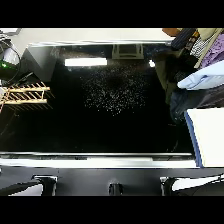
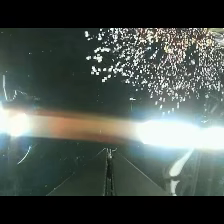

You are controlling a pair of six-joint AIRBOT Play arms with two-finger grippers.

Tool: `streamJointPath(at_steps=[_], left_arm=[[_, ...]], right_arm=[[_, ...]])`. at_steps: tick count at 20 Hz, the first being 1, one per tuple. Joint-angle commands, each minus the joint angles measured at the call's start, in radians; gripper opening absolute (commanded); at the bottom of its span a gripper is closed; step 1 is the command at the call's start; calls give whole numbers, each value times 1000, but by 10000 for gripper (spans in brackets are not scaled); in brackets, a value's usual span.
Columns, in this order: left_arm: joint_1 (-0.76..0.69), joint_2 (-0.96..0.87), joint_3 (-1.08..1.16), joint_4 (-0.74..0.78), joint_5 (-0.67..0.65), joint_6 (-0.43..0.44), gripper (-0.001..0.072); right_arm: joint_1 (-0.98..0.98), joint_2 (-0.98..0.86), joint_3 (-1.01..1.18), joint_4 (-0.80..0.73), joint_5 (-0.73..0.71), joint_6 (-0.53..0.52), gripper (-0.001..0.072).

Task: Fold the clothes and pants, and hang the long-sleeved shirts on hangers.

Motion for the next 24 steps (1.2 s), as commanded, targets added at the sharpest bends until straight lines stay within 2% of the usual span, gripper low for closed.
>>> streamJointPath(at_steps=[1, 6, 11, 18, 24], left_arm=[[0, 0, 0, -1, -2, -4, 19], [0, 0, 0, -4, -18, -22, 19], [0, 0, 0, -4, -58, -22, 19], [0, 0, 0, -4, -69, -22, 19], [0, 0, 0, -4, -69, -19, 19]], right_arm=[[-39, 34, -1, -18, -141, 64, 31], [-61, 48, -19, -141, -467, 117, 31], [-61, 56, -25, -219, -669, 123, 31], [-62, 131, -25, -358, -801, 90, 31], [-61, 198, -25, -612, -812, 29, 31]])
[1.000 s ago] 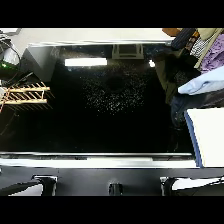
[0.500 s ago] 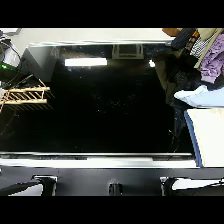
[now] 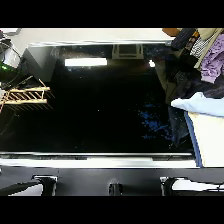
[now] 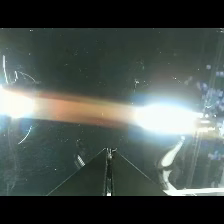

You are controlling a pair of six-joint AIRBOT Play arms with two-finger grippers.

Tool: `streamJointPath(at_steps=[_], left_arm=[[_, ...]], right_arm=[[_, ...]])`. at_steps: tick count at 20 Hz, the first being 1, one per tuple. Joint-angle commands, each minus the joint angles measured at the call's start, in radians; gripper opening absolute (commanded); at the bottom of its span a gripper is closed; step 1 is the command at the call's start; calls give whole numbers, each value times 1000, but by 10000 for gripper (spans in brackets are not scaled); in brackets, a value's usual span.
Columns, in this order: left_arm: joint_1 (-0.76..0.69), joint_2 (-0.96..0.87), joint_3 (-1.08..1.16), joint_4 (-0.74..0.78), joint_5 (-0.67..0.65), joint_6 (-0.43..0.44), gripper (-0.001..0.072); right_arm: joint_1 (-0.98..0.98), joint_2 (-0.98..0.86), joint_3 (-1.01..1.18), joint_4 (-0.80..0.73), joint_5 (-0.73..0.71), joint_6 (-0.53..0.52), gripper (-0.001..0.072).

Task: Fold the clothes and pants, and hang the long-sleeved shirts on hangers.

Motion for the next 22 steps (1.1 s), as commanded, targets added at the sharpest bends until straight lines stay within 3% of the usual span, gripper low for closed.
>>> streamJointPath(at_steps=[1, 22], left_arm=[[0, 0, 0, 0, 0, 3, 19], [0, 0, 0, 1, 0, 3, 19]], right_arm=[[0, 25, -8, -185, -8, -41, 31], [0, 109, -793, -639, 69, -25, 32]])
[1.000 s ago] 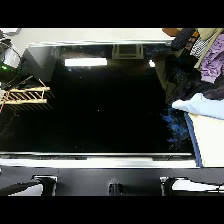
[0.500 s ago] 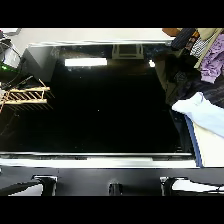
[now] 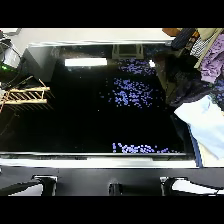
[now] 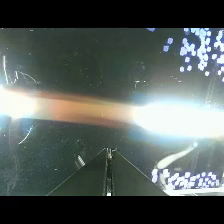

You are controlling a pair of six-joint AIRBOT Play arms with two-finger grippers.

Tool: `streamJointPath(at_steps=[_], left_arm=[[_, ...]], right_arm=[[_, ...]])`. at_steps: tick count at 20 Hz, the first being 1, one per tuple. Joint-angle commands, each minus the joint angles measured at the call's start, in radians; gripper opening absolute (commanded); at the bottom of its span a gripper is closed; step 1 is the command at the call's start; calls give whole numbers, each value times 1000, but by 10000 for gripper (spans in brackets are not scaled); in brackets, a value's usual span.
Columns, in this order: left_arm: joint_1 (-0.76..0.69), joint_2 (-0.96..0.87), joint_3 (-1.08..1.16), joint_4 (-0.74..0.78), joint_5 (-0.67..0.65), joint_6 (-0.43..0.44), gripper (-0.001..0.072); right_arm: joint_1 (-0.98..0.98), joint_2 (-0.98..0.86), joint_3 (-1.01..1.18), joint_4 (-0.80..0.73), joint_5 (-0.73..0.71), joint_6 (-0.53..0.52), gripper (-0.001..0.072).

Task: Fold the clothes and pants, and hang the long-sleeved shirts on hangers.

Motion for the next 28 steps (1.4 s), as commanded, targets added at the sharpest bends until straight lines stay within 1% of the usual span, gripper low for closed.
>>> streamJointPath(at_steps=[1, 3, 4, 5, 7, 8, 10, 11, 12, 13, 14, 15, 16, 17, 18, 19, 20, 21, 23, 25, 26, 28], left_arm=[[0, 0, 0, 0, 0, 1, 19], [0, 0, 0, 0, 0, 1, 19], [0, 0, 0, 0, 0, 1, 19], [0, 0, 0, 0, 0, 1, 19], [0, 0, 0, 0, 0, 7, 19], [0, 0, 0, 0, 0, 17, 19], [0, 0, 0, 1, 0, 40, 19], [0, -2, 0, 2, 0, 63, 19], [-1, -6, 0, 5, 0, 81, 19], [-5, -12, -2, 16, 0, 101, 19], [-11, -19, -11, 36, 1, 122, 19], [-23, -24, -30, 63, 2, 148, 19], [-37, -26, -59, 89, 3, 180, 19], [-50, -25, -101, 113, 11, 196, 19], [-64, -23, -153, 137, 22, 196, 19], [-79, -18, -209, 158, 40, 196, 19], [-90, -10, -263, 163, 74, 196, 19], [-100, 6, -324, 162, 122, 196, 19], [-119, 44, -436, 161, 215, 220, 18], [-135, 78, -523, 162, 286, 253, 19], [-139, 82, -552, 163, 304, 255, 19], [-138, 80, -598, 169, 308, 255, 19]], right_arm=[[0, 28, -109, -74, 12, 14, 32], [0, 30, -140, -74, 10, 21, 33], [0, 30, -155, -74, 8, 21, 45], [0, 30, -164, -74, 8, 21, 145], [0, 33, -166, -102, 15, 20, 485], [0, 45, -166, -118, 29, 22, 542], [0, 103, -164, -125, 94, 57, 538], [0, 150, -156, -92, 172, 66, 523], [0, 203, -141, -19, 277, 65, 453], [1, 258, -126, 91, 402, 58, 380], [1, 320, -121, 251, 572, 21, 325], [4, 371, -121, 439, 741, -41, 301], [26, 402, -121, 581, 850, -98, 299], [74, 417, -121, 674, 901, -152, 297], [135, 418, -121, 703, 893, -179, 297], [207, 410, -121, 696, 851, -185, 289], [288, 394, -122, 696, 787, -217, 202], [372, 375, -122, 694, 717, -258, 135], [524, 340, -122, 679, 599, -360, 33], [648, 314, -122, 623, 502, -427, 33], [692, 306, -122, 591, 476, -434, 33], [756, 303, -122, 551, 468, -434, 35]])
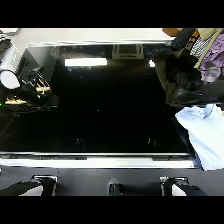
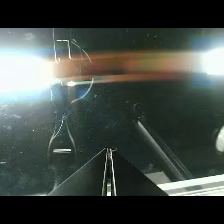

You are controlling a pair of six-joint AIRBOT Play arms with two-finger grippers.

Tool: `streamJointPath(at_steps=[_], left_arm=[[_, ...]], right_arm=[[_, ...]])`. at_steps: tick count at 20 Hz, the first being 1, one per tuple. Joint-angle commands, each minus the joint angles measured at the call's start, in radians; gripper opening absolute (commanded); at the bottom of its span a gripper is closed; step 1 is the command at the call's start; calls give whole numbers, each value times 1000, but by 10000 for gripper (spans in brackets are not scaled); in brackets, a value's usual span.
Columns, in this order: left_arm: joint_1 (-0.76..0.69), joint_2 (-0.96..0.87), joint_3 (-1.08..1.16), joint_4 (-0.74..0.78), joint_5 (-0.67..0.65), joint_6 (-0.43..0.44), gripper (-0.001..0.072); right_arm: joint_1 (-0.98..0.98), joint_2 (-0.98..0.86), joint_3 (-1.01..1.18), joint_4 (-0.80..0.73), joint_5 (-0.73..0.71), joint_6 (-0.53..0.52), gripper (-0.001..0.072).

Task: Fold the clothes and pants, and hang the long-sleeved shirts on hangers.

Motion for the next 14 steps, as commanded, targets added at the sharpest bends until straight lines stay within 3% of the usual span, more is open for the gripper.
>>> streamJointPath(at_steps=[1, 4, 14], left_arm=[[-10, 13, -110, 28, 63, 12, 19], [-9, 6, -133, 27, 63, 11, 19], [-9, 3, -134, 27, 62, 11, 19]], right_arm=[[141, -16, 1, -53, -77, -60, 35], [146, -16, 1, -36, -114, -17, 35], [146, -16, 1, -35, -96, -17, 34]])
